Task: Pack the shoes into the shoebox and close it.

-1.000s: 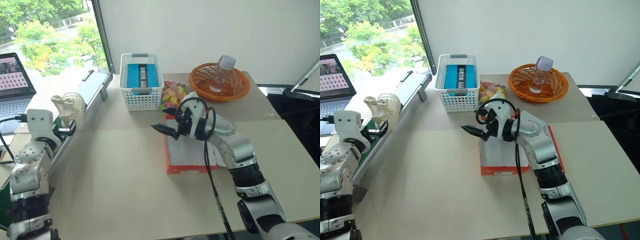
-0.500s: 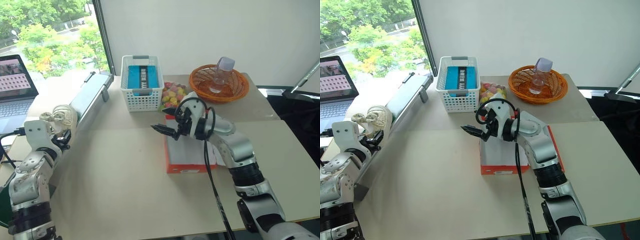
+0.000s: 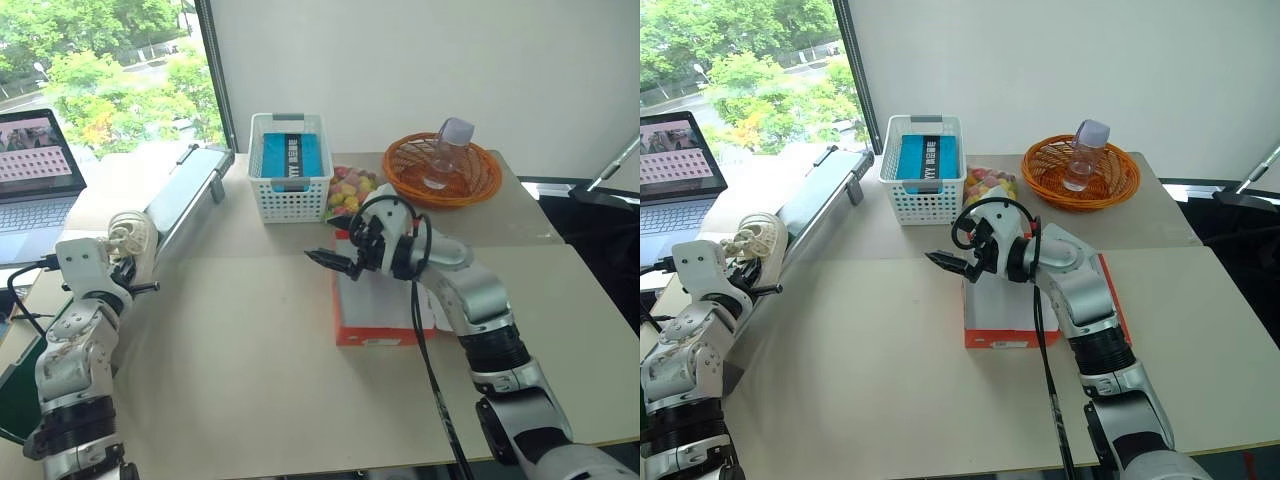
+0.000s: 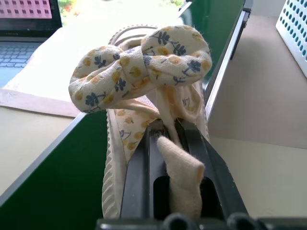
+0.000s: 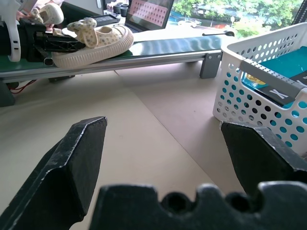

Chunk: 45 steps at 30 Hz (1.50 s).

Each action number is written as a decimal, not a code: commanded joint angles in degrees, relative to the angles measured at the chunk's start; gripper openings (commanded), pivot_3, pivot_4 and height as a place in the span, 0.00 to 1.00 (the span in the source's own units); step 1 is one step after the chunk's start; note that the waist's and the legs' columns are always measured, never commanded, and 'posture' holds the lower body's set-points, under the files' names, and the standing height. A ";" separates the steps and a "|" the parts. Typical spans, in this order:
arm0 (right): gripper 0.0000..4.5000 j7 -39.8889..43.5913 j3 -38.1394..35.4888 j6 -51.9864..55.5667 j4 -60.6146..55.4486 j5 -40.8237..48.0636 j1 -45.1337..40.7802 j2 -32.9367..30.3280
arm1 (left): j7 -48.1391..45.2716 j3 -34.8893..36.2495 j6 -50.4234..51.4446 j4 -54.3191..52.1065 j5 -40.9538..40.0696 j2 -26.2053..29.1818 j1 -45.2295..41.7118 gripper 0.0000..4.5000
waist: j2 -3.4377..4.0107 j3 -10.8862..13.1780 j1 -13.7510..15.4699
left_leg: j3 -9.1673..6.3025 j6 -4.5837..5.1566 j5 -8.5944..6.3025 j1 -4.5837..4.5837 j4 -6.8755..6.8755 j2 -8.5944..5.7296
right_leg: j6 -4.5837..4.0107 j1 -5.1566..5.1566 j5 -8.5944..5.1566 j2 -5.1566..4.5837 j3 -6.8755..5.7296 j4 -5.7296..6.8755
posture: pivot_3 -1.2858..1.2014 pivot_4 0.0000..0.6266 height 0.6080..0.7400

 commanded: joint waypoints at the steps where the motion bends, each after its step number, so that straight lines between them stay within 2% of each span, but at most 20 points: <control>1: 1.00 -0.67 -2.81 1.30 -2.24 2.81 -2.09 0.97 | -1.46 -3.00 -4.80 -5.32 0.65 1.34 -4.89 0.01 | -0.08 0.01 0.00 | -0.01 -0.03 0.03 -0.07 0.00 0.00 | 0.01 -0.03 0.03 0.00 -0.02 -0.03 | 0.52 0.24 1.00; 4: 1.00 -1.99 -5.24 3.87 -2.30 5.67 -3.18 2.49 | -3.74 -6.03 -5.20 -9.29 -0.49 1.04 -7.46 0.01 | -0.26 0.04 -0.16 | -0.01 0.02 0.08 -0.33 0.01 0.00 | 0.28 -0.15 0.18 0.00 -0.02 -0.17 | 0.52 0.24 1.00; 6: 1.00 -2.99 -6.71 5.46 -2.32 7.31 -3.86 3.19 | -4.90 -7.70 -4.85 -11.16 -0.69 0.93 -8.19 0.01 | -0.27 0.03 -0.24 | 0.00 0.39 0.30 -0.53 0.01 0.00 | 0.38 -0.29 0.22 -0.01 -0.02 -0.24 | 0.52 0.24 1.00; 12: 1.00 -9.37 -14.40 12.45 -1.34 14.79 -6.69 6.55 | -6.25 -12.16 -1.21 -16.15 -4.79 -2.90 -12.71 0.01 | -0.28 0.02 -0.39 | -0.03 0.42 0.25 -1.07 -0.07 0.02 | 0.39 -0.87 0.22 0.03 -0.01 -0.16 | 0.52 0.24 1.00; 19: 1.00 -20.54 -24.56 19.36 2.09 21.53 -10.32 8.92 | -12.12 -18.44 1.74 -21.08 -9.17 -4.60 -12.23 0.01 | -0.28 0.02 -0.45 | -0.03 0.42 0.26 -1.10 -0.05 0.00 | 0.40 -0.87 0.23 0.03 -0.01 -0.18 | 0.52 0.24 1.00; 25: 1.00 -34.89 -37.91 28.26 4.88 35.69 -12.82 13.55 | -12.51 -22.74 4.09 -22.73 -12.78 -9.60 -16.12 0.01 | -0.28 0.02 -0.42 | -0.06 0.45 0.27 -1.12 -0.04 -0.01 | 0.41 -0.85 0.23 0.03 -0.01 -0.18 | 0.52 0.24 1.00; 31: 1.00 -40.62 -40.01 30.46 3.99 41.75 -12.29 14.41 | -12.19 -25.38 6.19 -24.40 -14.58 -12.24 -16.49 0.01 | -0.27 0.02 -0.80 | -0.09 0.47 0.27 -1.13 -0.05 -0.02 | 0.43 -0.85 0.21 0.05 0.00 -0.19 | 0.52 0.24 1.00; 38: 1.00 -42.60 -38.40 30.26 3.25 44.16 -11.45 13.98 | -12.81 -27.57 6.72 -24.57 -14.62 -13.67 -15.80 0.01 | -0.27 0.02 -1.37 | -0.12 0.49 0.28 -1.13 -0.04 -0.03 | 0.45 -0.83 0.20 0.06 0.00 -0.20 | 0.52 0.24 1.00; 41: 0.85 -42.81 -37.68 30.12 3.69 44.97 -11.33 14.26 | -14.18 -28.24 6.06 -22.98 -13.99 -13.49 -16.71 0.00 | -0.27 0.02 -1.68 | -0.13 0.49 0.29 -1.14 -0.04 -0.04 | 0.45 -0.83 0.20 0.06 0.00 -0.20 | 0.52 0.24 1.00; 45: 0.55 -42.55 -37.05 29.66 3.89 45.68 -11.60 14.33 | -15.75 -27.39 4.71 -19.66 -12.58 -12.12 -17.53 0.00 | -0.27 0.02 -1.85 | -0.15 0.50 0.29 -1.13 -0.04 -0.04 | 0.45 -0.83 0.20 0.06 0.00 -0.19 | 0.52 0.24 1.00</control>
